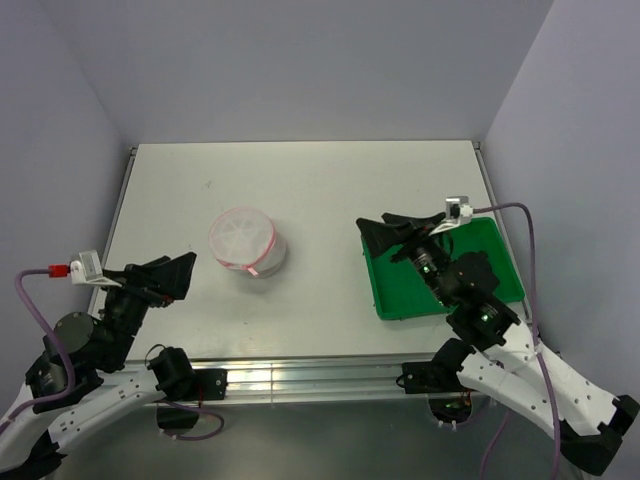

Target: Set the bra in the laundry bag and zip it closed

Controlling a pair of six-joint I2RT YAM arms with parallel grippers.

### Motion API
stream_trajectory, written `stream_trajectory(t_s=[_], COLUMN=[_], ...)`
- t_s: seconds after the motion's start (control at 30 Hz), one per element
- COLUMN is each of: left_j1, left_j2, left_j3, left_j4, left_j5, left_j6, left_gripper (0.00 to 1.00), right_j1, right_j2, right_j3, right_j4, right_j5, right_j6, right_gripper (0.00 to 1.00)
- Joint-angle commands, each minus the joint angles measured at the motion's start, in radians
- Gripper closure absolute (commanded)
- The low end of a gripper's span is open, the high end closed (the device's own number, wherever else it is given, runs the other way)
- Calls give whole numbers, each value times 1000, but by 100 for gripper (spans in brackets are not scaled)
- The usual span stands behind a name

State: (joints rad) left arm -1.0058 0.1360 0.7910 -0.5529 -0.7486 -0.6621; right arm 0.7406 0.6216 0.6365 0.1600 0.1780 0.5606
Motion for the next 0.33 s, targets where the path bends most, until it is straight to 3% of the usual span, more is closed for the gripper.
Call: stream_trajectory(t_s=[0.0, 0.3], left_j1=[-1, -1], left_j2=[-22, 4], left_j3=[-24, -10], left_j4=[-16, -21], left_j5=[58, 52], left_j6=[33, 56], left_gripper=[1, 1], right_j1=[-6, -6], right_j2=[-62, -95], right_j3=[11, 49], right_j4=[-89, -152], right_j5=[133, 264], right_j6=[-57, -87], right_gripper=[4, 6])
